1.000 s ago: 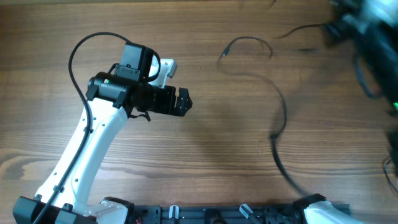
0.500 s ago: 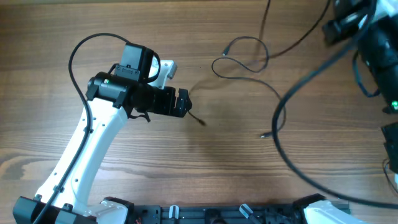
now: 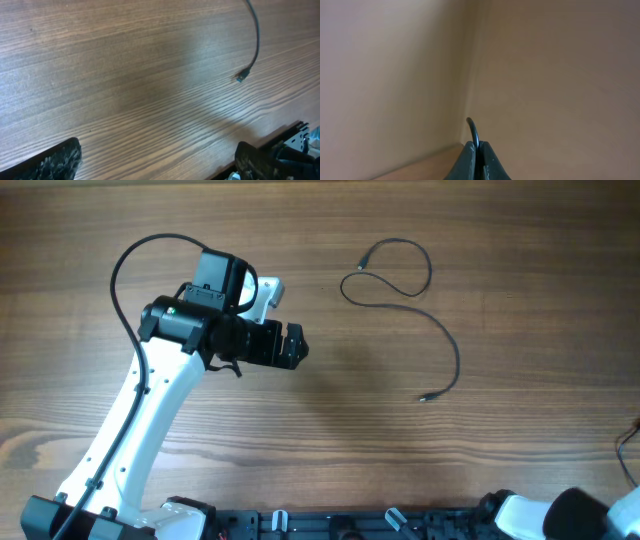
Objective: Untangle cables
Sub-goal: 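Grasp the last cable with the right gripper and pull it off right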
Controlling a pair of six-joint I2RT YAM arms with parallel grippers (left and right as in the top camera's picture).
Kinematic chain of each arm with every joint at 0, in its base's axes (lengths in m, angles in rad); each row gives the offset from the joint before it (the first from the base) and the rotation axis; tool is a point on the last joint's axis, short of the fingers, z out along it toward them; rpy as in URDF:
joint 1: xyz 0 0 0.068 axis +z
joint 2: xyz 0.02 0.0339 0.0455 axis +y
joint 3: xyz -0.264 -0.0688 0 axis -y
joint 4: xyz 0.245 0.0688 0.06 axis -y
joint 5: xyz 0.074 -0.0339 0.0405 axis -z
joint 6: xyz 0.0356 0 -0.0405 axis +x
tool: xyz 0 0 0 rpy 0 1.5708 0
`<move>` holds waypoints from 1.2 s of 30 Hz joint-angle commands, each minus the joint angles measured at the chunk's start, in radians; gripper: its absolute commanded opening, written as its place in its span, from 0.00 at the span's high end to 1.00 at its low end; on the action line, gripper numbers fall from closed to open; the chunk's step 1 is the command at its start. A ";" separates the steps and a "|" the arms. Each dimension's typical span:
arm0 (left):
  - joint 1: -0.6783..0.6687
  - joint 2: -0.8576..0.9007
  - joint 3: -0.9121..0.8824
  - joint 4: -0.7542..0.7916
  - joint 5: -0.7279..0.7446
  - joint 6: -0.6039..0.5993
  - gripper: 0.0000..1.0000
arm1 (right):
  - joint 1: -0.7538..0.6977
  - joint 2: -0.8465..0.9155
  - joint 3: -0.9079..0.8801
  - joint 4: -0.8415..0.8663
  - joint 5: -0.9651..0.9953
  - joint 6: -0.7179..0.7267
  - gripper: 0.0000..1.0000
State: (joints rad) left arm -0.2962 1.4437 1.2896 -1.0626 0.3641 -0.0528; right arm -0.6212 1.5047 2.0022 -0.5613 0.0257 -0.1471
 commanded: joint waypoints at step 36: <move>0.319 0.004 0.005 -0.007 -0.108 -0.221 0.00 | 0.789 0.457 -0.363 -0.472 -0.117 -0.531 0.00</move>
State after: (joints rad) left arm -0.0090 1.4437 1.2892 -1.0378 0.2623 -0.3408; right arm 0.0914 1.9491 1.7264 -1.1225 -0.2047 -0.3504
